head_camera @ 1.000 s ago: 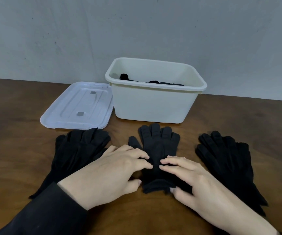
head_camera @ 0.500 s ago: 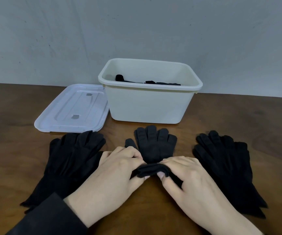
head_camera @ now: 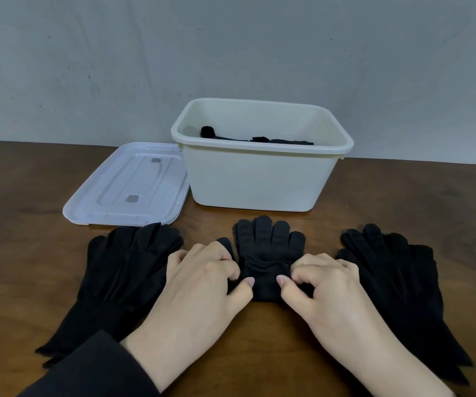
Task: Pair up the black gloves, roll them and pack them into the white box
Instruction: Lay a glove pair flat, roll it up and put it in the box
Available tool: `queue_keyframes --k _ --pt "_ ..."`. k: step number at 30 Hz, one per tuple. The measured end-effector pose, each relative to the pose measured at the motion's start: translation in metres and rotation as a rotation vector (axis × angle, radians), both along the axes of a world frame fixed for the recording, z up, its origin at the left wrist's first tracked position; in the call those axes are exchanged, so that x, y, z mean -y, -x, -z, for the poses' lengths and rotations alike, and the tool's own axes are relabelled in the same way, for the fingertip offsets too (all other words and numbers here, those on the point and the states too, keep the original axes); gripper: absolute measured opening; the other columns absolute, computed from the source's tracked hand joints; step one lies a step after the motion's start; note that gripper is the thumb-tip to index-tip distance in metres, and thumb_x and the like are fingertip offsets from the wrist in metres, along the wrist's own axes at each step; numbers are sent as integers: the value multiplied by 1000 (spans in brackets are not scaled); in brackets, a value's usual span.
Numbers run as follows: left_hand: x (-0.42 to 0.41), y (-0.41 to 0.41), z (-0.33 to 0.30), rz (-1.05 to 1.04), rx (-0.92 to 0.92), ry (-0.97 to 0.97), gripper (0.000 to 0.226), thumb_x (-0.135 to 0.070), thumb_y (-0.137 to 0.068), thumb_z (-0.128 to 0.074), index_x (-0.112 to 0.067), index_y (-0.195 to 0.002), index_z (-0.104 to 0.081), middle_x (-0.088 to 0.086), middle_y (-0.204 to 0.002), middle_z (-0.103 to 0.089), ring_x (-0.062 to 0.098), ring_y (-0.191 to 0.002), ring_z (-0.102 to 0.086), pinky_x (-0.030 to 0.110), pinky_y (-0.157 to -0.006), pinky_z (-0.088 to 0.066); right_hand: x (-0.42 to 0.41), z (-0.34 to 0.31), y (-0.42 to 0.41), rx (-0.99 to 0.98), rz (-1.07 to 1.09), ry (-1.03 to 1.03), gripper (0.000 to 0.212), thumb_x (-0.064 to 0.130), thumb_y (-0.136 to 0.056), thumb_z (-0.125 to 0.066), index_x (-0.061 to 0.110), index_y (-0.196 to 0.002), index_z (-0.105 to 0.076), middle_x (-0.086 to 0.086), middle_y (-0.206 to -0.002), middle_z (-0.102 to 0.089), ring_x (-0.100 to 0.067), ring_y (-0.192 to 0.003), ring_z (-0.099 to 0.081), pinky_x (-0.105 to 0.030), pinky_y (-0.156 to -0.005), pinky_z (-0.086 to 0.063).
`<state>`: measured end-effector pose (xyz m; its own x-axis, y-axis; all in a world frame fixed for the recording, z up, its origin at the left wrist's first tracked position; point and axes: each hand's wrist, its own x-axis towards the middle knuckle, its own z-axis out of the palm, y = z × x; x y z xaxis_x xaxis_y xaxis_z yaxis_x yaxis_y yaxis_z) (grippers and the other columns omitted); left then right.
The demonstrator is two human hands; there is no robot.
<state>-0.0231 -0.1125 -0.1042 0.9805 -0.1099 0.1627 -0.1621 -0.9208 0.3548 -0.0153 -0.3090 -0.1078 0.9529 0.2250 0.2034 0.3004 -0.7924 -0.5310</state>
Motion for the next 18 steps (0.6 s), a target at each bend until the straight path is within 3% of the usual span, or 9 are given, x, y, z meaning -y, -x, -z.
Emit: queue_keyframes --k 2,6,10,14,16,18 --pt "-1 -1 3 -11 14 -2 32 -62 -91 -47 -35 -75 -52 -22 -98 -47 1 -100 -41 23 -99 -14 -2 2 -1 18 45 62 37 52 -85 -54 34 -54 -45 15 -77 -59 -5 -86 -54 -35 -104 -28" --pt "-7 -5 2 -5 24 19 26 -61 -82 -56 -36 -78 -49 -22 -92 -42 2 -93 -42 27 -99 -23 -2 7 -2 72 100 119 32 56 -82 -58 35 -60 -49 16 -74 -53 -5 -79 -52 -39 -98 -35" --pt "-10 -6 -5 134 98 56 22 -45 -82 -62 -42 -92 -43 -22 -98 -40 2 -91 -41 28 -91 -31 -1 7 -1 172 71 99 19 52 -82 -65 40 -82 -51 20 -84 -48 -4 -83 -48 -33 -91 -34" --pt "-13 -1 -7 420 135 -129 28 -28 -92 -55 -36 -116 -68 -20 -128 -53 4 -120 -44 32 -103 -36 -5 11 -2 312 -44 183 12 24 -85 -75 32 -94 -74 14 -108 -57 -11 -103 -52 -37 -89 -39" --pt "-16 -1 -5 430 50 -191 39 -36 -97 -46 -40 -134 -58 -22 -143 -46 2 -134 -34 37 -112 -30 -5 14 -3 349 -79 205 18 15 -85 -76 28 -96 -78 11 -110 -65 -15 -105 -58 -41 -88 -45" --pt "-21 -2 -3 402 -45 -176 50 -48 -98 -37 -42 -147 -40 -27 -153 -31 -3 -140 -22 36 -118 -18 -2 14 -2 321 -110 185 21 19 -91 -64 29 -104 -78 14 -113 -68 -10 -108 -60 -42 -90 -47"
